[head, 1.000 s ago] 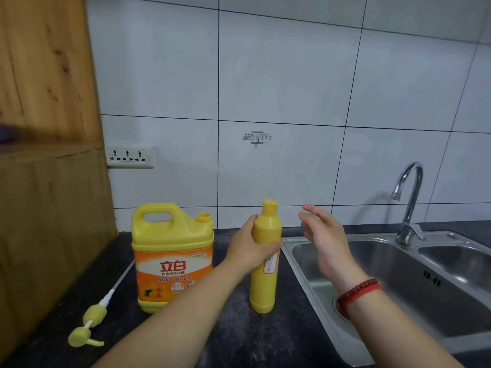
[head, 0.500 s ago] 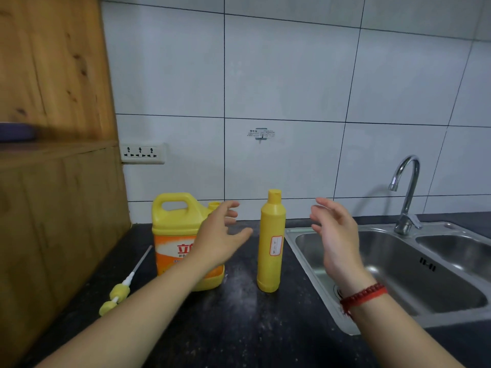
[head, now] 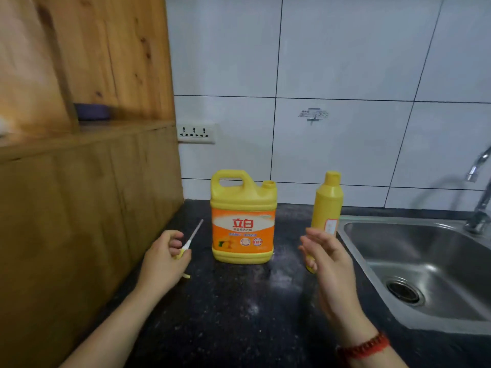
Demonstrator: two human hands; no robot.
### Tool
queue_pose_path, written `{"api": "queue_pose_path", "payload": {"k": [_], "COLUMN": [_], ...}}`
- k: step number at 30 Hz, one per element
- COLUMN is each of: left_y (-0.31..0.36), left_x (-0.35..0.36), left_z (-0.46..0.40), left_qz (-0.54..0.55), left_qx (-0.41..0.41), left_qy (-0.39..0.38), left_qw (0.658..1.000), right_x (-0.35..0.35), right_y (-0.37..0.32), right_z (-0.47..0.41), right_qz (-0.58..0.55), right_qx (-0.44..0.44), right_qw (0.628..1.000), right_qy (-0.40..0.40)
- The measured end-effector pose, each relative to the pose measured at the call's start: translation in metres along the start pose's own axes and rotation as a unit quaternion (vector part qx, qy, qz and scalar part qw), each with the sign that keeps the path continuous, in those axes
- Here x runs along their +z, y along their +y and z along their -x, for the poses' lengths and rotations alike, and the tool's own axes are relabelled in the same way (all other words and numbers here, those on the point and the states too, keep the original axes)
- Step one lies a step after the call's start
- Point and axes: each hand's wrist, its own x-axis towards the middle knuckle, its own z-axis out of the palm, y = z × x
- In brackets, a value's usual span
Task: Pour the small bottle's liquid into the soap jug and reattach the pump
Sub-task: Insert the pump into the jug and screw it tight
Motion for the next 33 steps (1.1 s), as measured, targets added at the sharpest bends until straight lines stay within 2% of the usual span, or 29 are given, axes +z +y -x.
{"api": "queue_pose_path", "payload": {"k": [6, 14, 21, 27, 33], "left_y": [-0.033, -0.041, -0.041, -0.042, -0.036], "left_x": [0.004, 0.028, 0.039, 0.045, 0.038], "left_z": [-0.022, -0.047, -0.055, -0.057, -0.049], "left_qz": [-0.117, -0.222, -0.243, -0.217, -0.165], "left_qx": [-0.100, -0.151, -0.175, -0.213, -0.164], "left_qy": [-0.046, -0.107, -0.105, -0.082, -0.022], "left_qw": [0.987, 0.957, 0.948, 0.949, 0.972], "right_x": [0.016, 0.013, 0.007, 0.007, 0.004], "right_y": [0.016, 0.030, 0.039, 0.039, 0.038], "right_z": [0.012, 0.011, 0.005, 0.005, 0.006], "right_qz": [0.001, 0.002, 0.005, 0.004, 0.005], "right_qx": [0.036, 0.057, 0.074, 0.081, 0.074], "right_qw": [0.999, 0.998, 0.997, 0.996, 0.997], "right_qy": [-0.019, -0.030, -0.029, -0.031, -0.033]}}
